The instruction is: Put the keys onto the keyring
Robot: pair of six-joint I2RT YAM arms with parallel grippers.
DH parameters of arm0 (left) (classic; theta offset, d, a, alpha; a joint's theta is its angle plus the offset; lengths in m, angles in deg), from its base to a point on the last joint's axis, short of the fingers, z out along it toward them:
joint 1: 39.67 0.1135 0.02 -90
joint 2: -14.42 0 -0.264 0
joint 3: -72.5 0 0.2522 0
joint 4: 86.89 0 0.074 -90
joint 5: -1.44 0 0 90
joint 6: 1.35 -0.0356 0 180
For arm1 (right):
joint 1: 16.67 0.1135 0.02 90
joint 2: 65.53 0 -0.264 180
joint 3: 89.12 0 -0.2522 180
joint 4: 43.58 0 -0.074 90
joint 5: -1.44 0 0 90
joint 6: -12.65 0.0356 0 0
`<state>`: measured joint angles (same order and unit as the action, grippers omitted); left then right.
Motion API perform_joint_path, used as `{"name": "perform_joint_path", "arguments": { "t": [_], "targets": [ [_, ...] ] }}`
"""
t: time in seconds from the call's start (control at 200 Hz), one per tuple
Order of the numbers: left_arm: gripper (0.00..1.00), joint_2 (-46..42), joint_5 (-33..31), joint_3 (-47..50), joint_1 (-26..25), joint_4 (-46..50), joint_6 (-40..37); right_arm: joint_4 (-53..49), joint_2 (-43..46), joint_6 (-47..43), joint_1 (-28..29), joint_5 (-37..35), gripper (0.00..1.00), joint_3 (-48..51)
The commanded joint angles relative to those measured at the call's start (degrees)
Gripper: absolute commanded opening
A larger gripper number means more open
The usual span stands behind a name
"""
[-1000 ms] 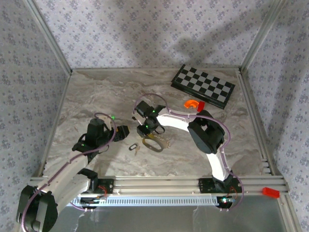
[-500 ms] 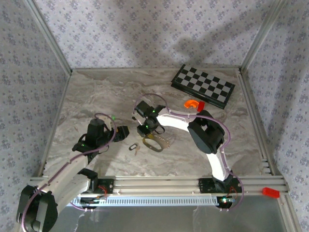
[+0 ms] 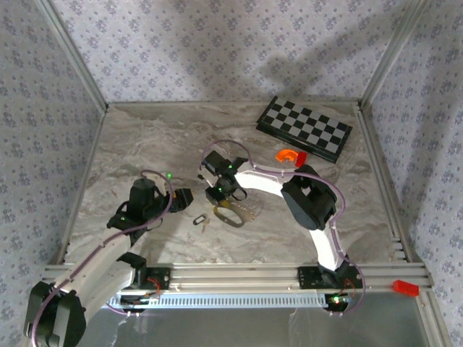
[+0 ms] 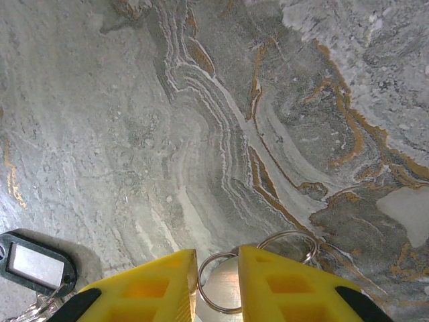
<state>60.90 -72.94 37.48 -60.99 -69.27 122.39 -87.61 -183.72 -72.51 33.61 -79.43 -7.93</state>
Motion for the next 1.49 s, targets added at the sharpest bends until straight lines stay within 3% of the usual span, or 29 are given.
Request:
{"name": "perform_joint_path", "arguments": {
  "t": [0.0,0.095,0.53,0.77,0.93,1.039,1.159,1.299,1.489],
  "targets": [
    [0.72,-0.6,-0.3,0.2,0.4,0.6,-0.4,-1.8,1.1,-1.0,0.1,-1.1,0.26,0.1],
    [0.72,-0.6,-0.3,0.3,0.4,0.5,-0.4,-1.5,1.7,-1.1,0.2,-1.0,0.31,0.7],
    [0.72,-1.6,-0.7,0.6,0.4,1.2,-0.3,-1.7,2.3,-2.5,0.5,-1.6,0.33,0.7],
    [0.72,-1.3,-0.4,-0.1,0.4,1.4,-0.5,-1.5,5.5,-9.6,1.2,-2.6,0.46,1.9],
    [0.72,-2.1,-0.8,-0.2,0.5,2.5,-0.7,-1.1,7.3,-16.8,1.2,-3.1,0.49,3.8],
    [0.72,-2.5,-0.9,-0.4,0.6,2.9,-0.8,-1.4,7.0,-17.1,-0.3,-1.6,0.50,3.1],
    [0.72,-2.6,-0.9,-0.7,0.6,3.3,-1.0,-2.3,5.1,-11.3,-2.8,0.0,0.46,-0.9],
    [0.72,-2.6,-1.2,-0.6,0.6,3.3,-1.0,-3.9,2.9,-6.6,-1.7,2.0,0.44,-3.8],
    [0.72,-2.6,-1.1,-0.5,0.7,3.5,-1.4,-7.1,2.5,-14.8,1.8,-0.5,0.43,-2.7]
  ]
}}
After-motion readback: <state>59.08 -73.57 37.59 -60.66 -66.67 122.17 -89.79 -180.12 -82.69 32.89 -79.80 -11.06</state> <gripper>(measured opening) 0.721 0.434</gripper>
